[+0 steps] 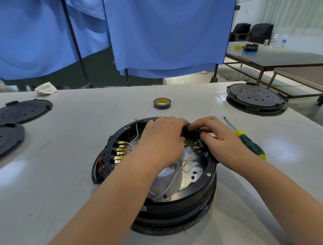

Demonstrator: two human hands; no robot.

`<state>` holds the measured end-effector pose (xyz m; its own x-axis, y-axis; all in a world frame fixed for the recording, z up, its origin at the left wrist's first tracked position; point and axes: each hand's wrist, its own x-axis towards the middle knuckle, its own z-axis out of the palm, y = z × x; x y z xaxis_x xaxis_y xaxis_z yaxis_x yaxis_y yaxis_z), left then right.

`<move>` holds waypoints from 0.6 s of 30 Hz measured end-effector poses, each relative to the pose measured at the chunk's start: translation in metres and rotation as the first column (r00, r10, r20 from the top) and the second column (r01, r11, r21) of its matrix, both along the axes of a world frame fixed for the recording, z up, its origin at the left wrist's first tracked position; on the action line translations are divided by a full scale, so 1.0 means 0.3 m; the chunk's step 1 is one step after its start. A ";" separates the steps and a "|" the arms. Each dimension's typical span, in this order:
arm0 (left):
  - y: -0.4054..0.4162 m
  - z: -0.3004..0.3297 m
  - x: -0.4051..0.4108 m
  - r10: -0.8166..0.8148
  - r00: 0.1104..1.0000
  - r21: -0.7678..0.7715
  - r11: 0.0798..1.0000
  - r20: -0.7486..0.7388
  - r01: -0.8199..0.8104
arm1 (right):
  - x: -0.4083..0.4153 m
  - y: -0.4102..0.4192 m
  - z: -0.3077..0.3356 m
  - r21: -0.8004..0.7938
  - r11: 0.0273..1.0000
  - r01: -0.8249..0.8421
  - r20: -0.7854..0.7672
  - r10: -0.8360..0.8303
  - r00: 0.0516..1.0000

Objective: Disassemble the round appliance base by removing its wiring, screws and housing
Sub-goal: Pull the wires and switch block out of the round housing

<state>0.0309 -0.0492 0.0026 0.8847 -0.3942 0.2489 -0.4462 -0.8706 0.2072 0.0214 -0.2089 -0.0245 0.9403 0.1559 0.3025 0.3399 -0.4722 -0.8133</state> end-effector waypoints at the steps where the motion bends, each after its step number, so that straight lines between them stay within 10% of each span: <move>1: 0.001 0.003 -0.003 -0.011 1.000 -0.046 0.999 -0.004 0.010 | 0.001 0.000 -0.001 0.001 1.000 0.000 -0.001 0.000 1.000; 11: 0.006 0.012 -0.012 -0.067 0.965 -0.311 0.950 -0.254 -0.016 | 0.001 -0.003 -0.001 -0.009 1.000 0.003 0.028 -0.002 1.000; 18: -0.003 0.010 -0.021 -0.089 0.934 -0.204 0.979 -0.347 0.017 | 0.004 -0.005 -0.008 0.007 1.000 0.012 0.031 -0.012 0.999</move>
